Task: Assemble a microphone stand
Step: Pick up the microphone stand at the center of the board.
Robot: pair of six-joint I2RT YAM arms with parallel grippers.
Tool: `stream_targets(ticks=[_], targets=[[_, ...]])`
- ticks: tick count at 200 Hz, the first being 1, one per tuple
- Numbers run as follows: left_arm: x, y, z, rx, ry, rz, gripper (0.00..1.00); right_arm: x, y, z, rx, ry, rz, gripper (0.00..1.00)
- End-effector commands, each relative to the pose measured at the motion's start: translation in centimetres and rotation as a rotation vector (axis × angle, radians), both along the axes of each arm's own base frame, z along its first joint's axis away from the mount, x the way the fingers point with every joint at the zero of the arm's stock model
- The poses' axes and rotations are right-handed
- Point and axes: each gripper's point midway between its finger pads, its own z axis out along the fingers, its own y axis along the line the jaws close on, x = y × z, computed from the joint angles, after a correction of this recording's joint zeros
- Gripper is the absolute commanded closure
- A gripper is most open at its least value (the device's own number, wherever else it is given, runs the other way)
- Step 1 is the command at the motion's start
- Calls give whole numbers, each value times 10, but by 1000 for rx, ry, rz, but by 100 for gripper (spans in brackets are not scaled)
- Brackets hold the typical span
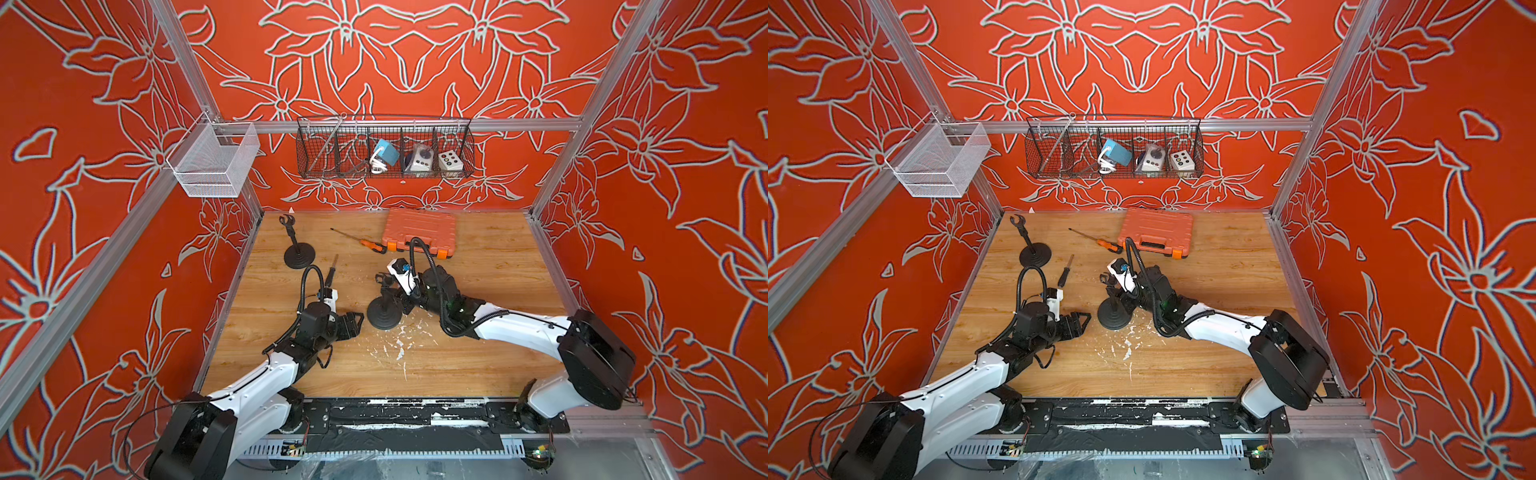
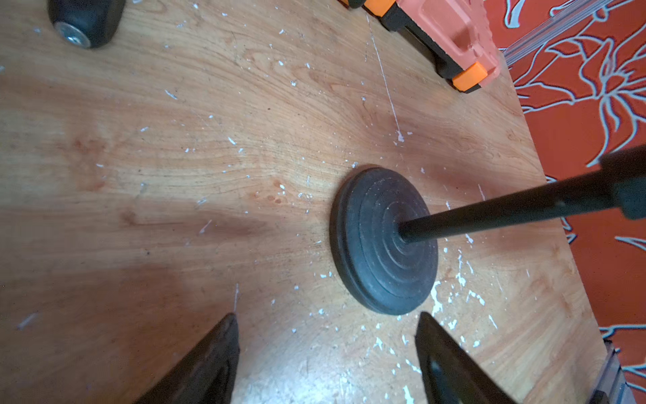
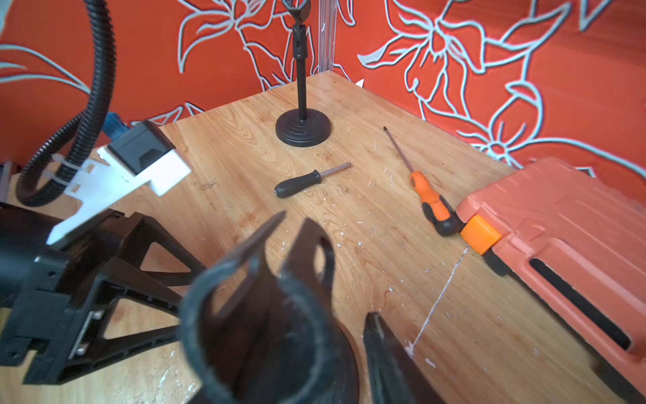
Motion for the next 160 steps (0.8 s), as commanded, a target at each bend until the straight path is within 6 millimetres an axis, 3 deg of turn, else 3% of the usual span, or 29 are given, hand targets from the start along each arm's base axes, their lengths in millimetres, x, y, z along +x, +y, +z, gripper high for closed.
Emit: stream_targets(ticks=[1, 45, 65, 85, 112, 160], targets=[[3, -2, 9, -23, 24, 7, 21, 2, 11, 8, 28, -14, 19, 54], [1, -2, 15, -41, 52, 20, 20, 3, 16, 1, 33, -4, 19, 54], [-1, 5, 13, -38, 74, 61, 20, 3, 16, 1, 42, -9, 22, 64], [-2, 12, 12, -46, 104, 112, 20, 3, 15, 5, 42, -20, 24, 80], [-4, 9, 19, -118, 159, 128, 20, 0, 14, 20, 46, -43, 36, 100], [-7, -15, 52, -309, 169, 38, 21, -8, 10, 57, 46, -43, 62, 100]])
